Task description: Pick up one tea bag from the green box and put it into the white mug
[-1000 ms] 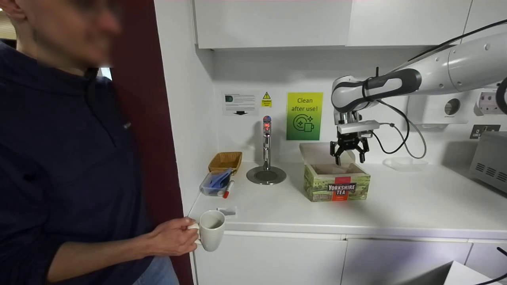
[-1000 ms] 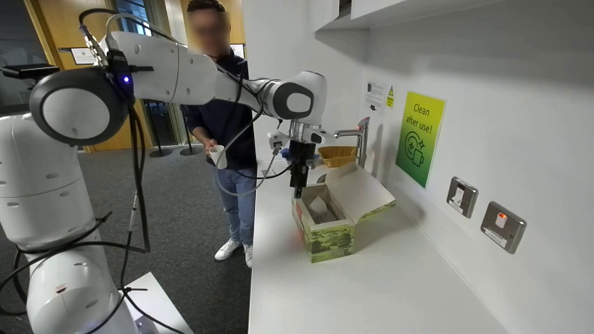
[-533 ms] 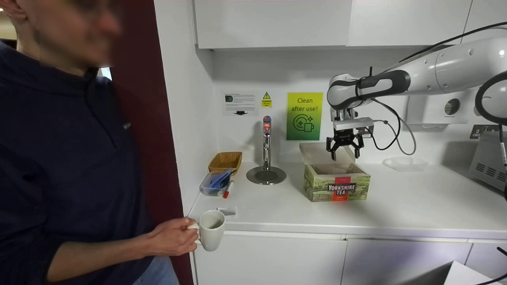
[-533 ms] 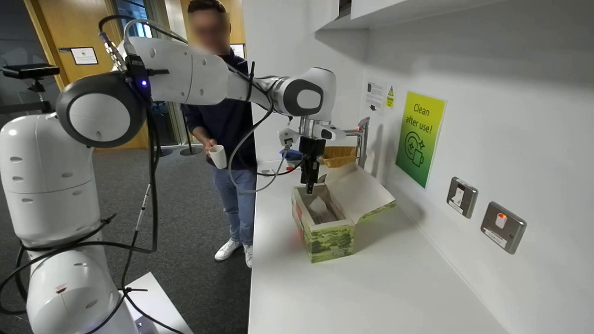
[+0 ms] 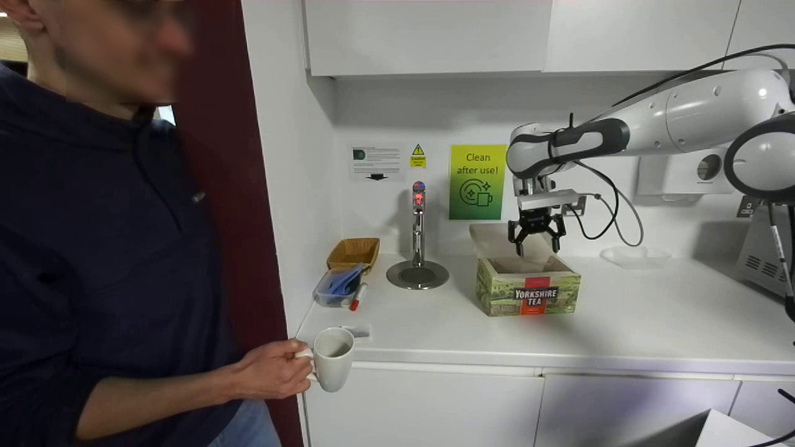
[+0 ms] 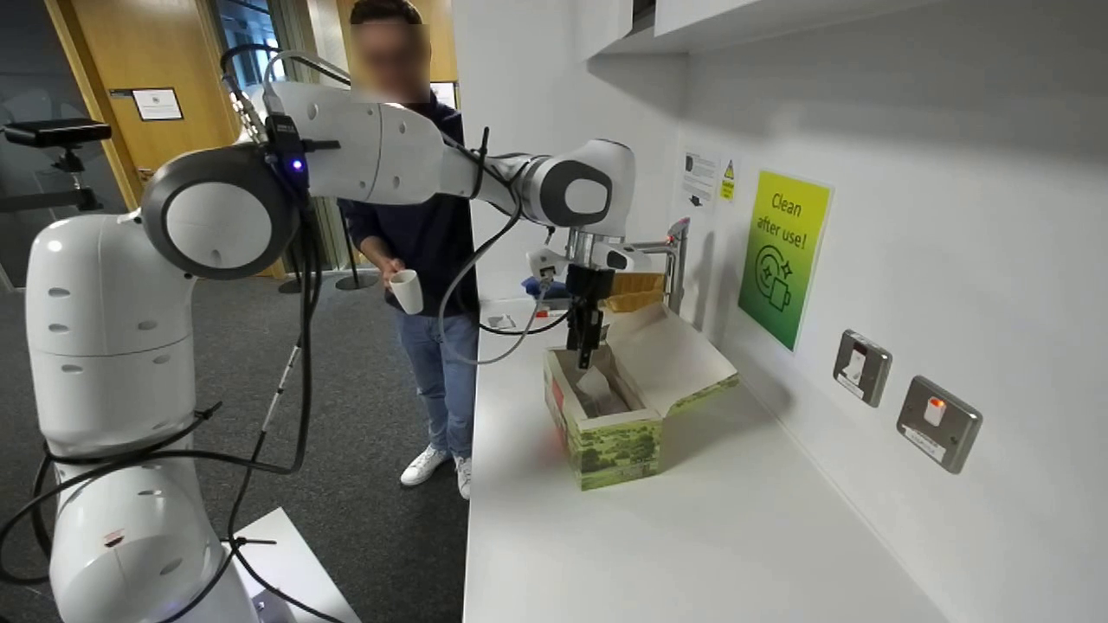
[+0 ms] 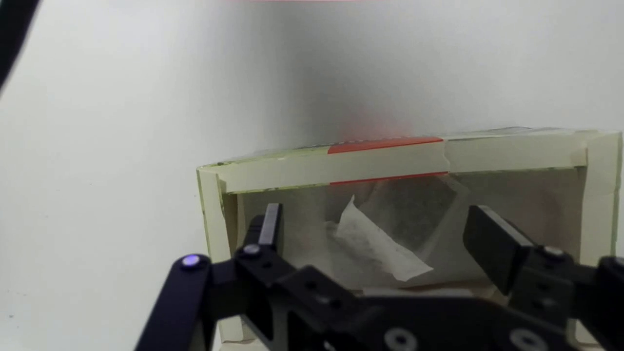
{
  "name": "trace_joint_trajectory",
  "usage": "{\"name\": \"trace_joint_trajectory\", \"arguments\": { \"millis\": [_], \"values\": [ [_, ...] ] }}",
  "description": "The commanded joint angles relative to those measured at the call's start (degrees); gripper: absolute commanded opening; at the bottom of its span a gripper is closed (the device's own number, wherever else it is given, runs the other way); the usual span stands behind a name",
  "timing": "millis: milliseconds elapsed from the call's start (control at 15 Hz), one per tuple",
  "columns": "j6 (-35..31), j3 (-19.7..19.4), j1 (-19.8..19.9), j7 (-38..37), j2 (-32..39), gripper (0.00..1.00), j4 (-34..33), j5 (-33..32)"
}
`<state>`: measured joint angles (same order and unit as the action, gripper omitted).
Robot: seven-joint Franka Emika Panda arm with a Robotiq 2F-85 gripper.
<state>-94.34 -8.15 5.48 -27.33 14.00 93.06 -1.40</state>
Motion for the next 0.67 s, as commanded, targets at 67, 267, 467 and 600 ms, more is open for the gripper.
{"name": "trace_joint_trajectory", "arguments": {
  "millis": [67, 267, 467, 600],
  "values": [
    [3.1, -0.4, 0.3, -0.7, 2.3, 1.00, -3.0, 1.0],
    [3.2, -0.4, 0.2, -0.7, 2.8, 1.00, -2.9, 1.0],
    [3.1, -0.5, 0.3, -0.6, 3.0, 1.00, -2.8, 1.1],
    [3.1, -0.5, 0.3, -0.5, 3.0, 1.00, -2.8, 1.3]
  ]
}}
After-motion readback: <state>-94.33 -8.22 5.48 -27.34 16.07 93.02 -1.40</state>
